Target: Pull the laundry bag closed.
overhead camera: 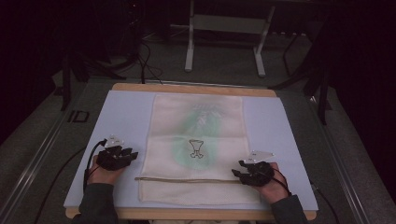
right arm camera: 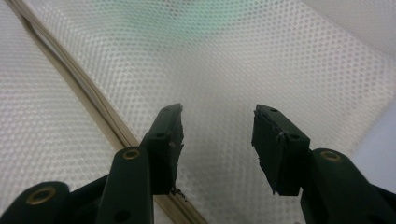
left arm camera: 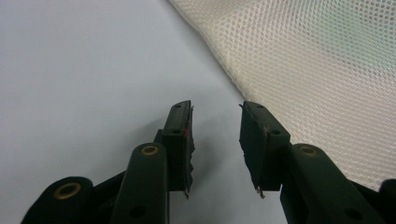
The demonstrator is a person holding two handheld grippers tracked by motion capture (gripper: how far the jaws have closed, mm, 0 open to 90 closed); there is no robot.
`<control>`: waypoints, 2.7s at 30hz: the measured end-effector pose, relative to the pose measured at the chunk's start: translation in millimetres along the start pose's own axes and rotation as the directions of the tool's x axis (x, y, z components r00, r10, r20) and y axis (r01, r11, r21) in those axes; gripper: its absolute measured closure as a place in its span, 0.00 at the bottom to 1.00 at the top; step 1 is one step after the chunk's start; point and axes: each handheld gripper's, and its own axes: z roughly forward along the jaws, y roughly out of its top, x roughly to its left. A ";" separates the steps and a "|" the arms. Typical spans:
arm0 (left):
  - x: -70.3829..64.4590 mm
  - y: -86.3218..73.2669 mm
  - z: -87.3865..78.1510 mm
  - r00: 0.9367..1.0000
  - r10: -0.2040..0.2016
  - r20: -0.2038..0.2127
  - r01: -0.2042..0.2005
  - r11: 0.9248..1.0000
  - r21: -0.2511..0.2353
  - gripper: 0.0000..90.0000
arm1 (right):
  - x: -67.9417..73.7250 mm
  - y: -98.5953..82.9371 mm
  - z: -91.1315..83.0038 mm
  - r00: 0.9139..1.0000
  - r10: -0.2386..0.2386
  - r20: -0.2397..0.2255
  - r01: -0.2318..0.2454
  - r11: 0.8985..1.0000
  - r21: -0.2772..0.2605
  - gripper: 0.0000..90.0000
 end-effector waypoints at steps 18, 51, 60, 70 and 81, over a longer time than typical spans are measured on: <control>0.7 0.1 0.5 1.000 -0.007 0.024 0.007 1.000 0.002 0.71 | 15.4 12.3 7.4 0.998 -0.032 -0.060 0.031 0.999 -0.012 0.59; 0.5 0.6 0.2 0.998 -0.001 0.057 0.002 1.000 -0.001 0.73 | 40.4 36.6 29.4 0.983 -0.110 -0.147 0.110 0.994 -0.009 0.59; 0.1 0.4 0.4 0.998 0.003 0.064 -0.003 1.000 0.000 0.73 | 44.9 43.6 32.7 0.978 -0.131 -0.164 0.131 0.991 -0.007 0.60; 0.2 0.4 0.1 0.997 0.006 0.072 -0.006 1.000 -0.001 0.73 | 55.3 53.7 39.3 0.969 -0.163 -0.185 0.164 0.986 -0.010 0.60; -0.3 0.4 0.6 0.997 0.005 0.081 -0.005 1.000 0.002 0.74 | 66.6 63.1 45.1 0.960 -0.189 -0.208 0.190 0.982 -0.016 0.60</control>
